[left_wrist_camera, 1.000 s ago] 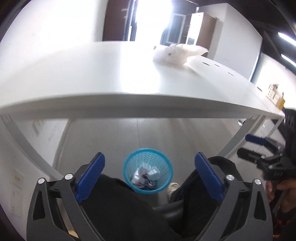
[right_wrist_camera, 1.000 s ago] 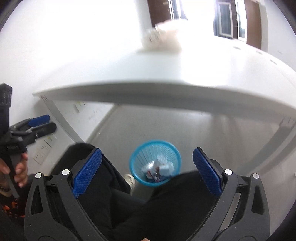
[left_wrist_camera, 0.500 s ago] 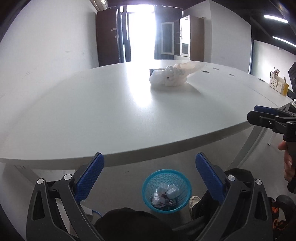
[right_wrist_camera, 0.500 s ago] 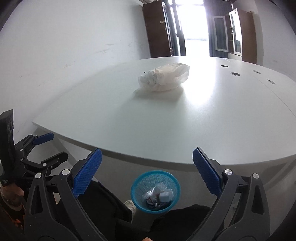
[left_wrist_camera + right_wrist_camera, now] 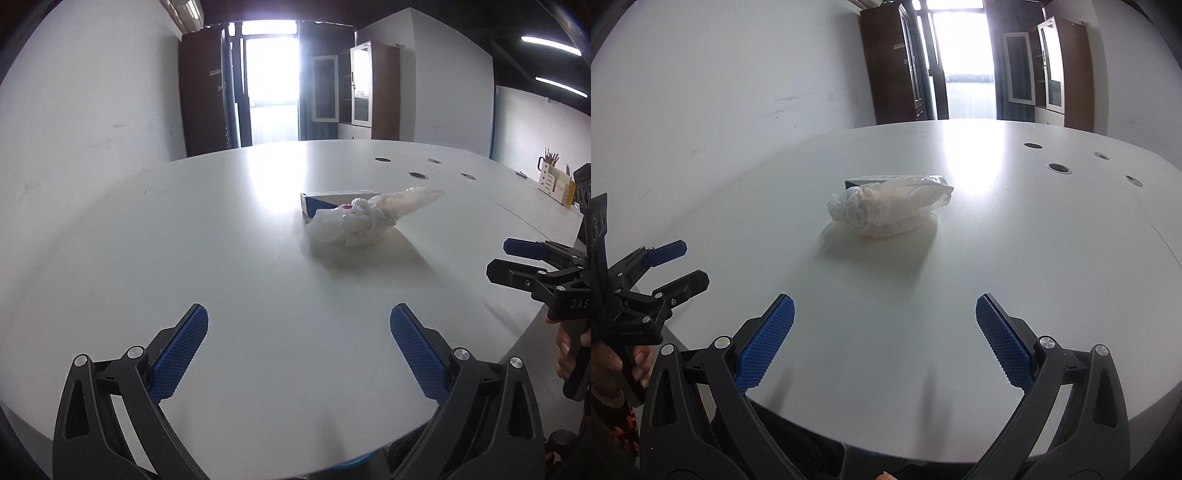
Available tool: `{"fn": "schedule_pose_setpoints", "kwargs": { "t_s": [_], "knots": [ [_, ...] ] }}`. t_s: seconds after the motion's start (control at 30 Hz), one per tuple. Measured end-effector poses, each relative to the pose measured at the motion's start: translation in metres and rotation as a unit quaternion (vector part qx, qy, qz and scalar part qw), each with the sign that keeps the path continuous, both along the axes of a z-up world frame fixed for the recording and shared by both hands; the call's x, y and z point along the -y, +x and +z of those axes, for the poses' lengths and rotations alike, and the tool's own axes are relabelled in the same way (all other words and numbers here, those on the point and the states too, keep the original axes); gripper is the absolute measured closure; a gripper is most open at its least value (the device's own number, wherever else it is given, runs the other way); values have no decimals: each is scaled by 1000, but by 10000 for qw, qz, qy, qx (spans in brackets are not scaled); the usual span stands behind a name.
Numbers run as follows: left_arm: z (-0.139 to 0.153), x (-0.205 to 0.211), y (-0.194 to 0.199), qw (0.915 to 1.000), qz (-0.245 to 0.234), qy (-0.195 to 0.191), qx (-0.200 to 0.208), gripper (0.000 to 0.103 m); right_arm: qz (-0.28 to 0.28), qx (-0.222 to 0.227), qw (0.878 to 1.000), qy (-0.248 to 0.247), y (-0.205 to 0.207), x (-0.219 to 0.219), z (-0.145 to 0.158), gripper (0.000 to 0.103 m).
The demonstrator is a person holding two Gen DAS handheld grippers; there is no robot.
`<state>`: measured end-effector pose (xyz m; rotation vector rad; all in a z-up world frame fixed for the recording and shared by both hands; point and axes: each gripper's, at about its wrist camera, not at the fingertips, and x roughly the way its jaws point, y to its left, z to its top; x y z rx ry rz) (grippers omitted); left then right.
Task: Collect trash
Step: 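Raise both grippers back to the HP box and red-printed bag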
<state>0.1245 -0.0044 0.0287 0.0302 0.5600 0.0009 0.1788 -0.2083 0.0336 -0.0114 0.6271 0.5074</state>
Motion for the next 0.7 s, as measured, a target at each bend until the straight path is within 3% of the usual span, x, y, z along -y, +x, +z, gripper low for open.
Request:
{"fn": "schedule_pose_setpoints", "kwargs": {
  "t_s": [0.47, 0.7],
  "knots": [
    [35, 4, 120, 9961, -783, 377, -165, 6, -80, -259, 9996, -79, 83, -8, 22, 9],
    [35, 3, 193, 9856, -1443, 449, -754, 6, -33, -485, 9988, 29, 117, -11, 25, 9]
  ]
}}
